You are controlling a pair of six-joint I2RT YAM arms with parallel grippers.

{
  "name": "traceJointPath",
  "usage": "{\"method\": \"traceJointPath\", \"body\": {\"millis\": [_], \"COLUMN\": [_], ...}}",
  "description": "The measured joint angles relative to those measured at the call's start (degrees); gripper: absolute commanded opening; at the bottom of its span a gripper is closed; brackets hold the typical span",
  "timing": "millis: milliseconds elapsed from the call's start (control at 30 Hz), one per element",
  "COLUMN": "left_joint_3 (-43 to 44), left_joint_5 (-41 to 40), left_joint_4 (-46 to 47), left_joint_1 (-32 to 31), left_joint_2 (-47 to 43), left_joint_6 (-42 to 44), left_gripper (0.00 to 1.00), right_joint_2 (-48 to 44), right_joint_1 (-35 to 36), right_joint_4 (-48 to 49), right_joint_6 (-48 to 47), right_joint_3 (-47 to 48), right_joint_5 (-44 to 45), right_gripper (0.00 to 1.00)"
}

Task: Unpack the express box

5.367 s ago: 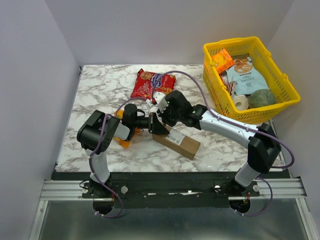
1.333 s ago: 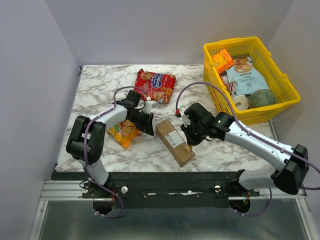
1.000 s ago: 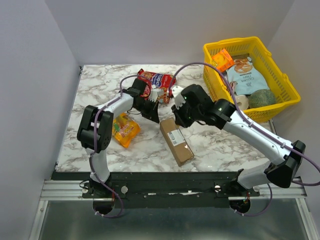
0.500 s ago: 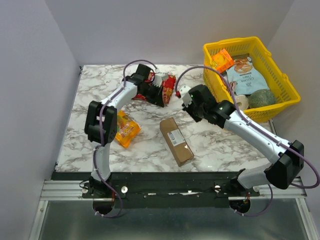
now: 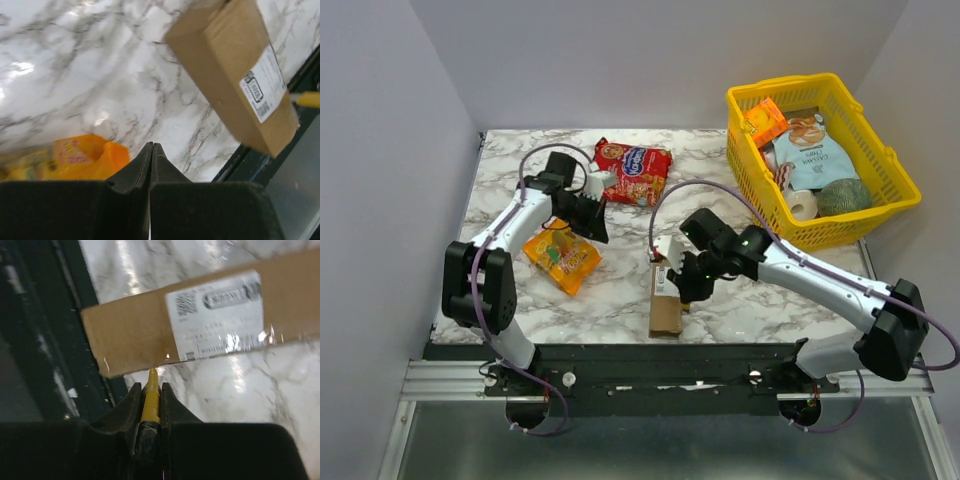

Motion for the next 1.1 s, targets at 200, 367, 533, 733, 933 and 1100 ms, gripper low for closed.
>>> {"method": "traceJointPath", "body": {"millis": [200,367,533,733,933,1100], "left_joint_3": [0.5,-0.1,-2.8,-2.7,-0.9,-1.1], "left_joint_5": [-3.4,-2.9,2.3,10.1,17.3,20.0], "left_joint_4": [1.4,1.4,2.0,3.1,1.9,1.0], "left_joint_1": [8.3,8.6,7.3,-1.0,-9.5,-12.5], "left_joint_2": [-8.1,-12.1,-12.6,-10.6,-1.9,3.4], "left_joint_6": [0.3,2.0,2.3,7.1,12.8,14.8], "left_gripper": [0.13,0.15,0.15,0.14,0.11,0.10], "right_joint_2": [10.6,14.3,10.7,1.3,-6.8,-7.6], "right_joint_1": [1.7,1.1,-4.0,-7.9,-7.0,-6.1], "right_joint_4": [3.8,6.3,3.6,2.5,6.1,9.0], "right_joint_6": [1.1,1.4,-2.8,-11.5,-11.0,-9.6], "right_joint_3": [7.6,14.3,21.0,18.6,7.2,1.2], "right_joint_5": [-11.3,-11.6,-12.4,-11.4,-11.1,-11.2], "right_gripper": [0.00,0.00,0.00,0.00,0.00,0.00]}}
